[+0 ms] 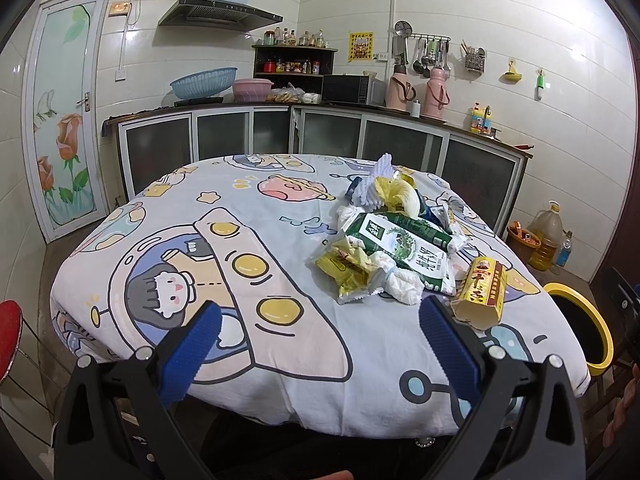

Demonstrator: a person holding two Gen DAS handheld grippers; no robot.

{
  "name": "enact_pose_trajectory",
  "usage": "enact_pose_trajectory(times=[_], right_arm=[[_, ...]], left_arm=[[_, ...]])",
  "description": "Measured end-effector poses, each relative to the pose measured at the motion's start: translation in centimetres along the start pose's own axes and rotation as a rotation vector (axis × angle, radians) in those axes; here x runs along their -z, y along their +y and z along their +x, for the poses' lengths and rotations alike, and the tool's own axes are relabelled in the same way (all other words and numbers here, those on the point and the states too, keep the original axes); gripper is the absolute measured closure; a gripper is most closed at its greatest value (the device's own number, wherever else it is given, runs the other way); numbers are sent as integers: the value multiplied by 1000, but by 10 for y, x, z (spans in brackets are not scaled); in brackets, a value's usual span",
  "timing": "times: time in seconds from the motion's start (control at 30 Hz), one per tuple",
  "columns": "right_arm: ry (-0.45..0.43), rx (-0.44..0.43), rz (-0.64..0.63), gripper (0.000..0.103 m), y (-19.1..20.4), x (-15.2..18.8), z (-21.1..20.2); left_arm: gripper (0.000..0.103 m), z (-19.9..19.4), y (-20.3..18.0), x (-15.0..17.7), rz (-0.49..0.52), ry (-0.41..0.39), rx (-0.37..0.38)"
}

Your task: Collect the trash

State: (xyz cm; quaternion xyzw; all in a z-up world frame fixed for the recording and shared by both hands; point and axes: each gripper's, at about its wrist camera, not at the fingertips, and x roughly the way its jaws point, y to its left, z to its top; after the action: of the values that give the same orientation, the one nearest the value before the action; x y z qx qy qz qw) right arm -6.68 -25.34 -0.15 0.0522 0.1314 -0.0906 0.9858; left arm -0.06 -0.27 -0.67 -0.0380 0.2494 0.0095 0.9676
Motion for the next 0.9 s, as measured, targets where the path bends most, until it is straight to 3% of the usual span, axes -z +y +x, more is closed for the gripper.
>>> enact_pose_trajectory(times=[0.9], right_arm=[[4, 0, 5, 7, -1, -3, -2]], left_arm=[[7, 1, -5, 4, 4, 1, 2]])
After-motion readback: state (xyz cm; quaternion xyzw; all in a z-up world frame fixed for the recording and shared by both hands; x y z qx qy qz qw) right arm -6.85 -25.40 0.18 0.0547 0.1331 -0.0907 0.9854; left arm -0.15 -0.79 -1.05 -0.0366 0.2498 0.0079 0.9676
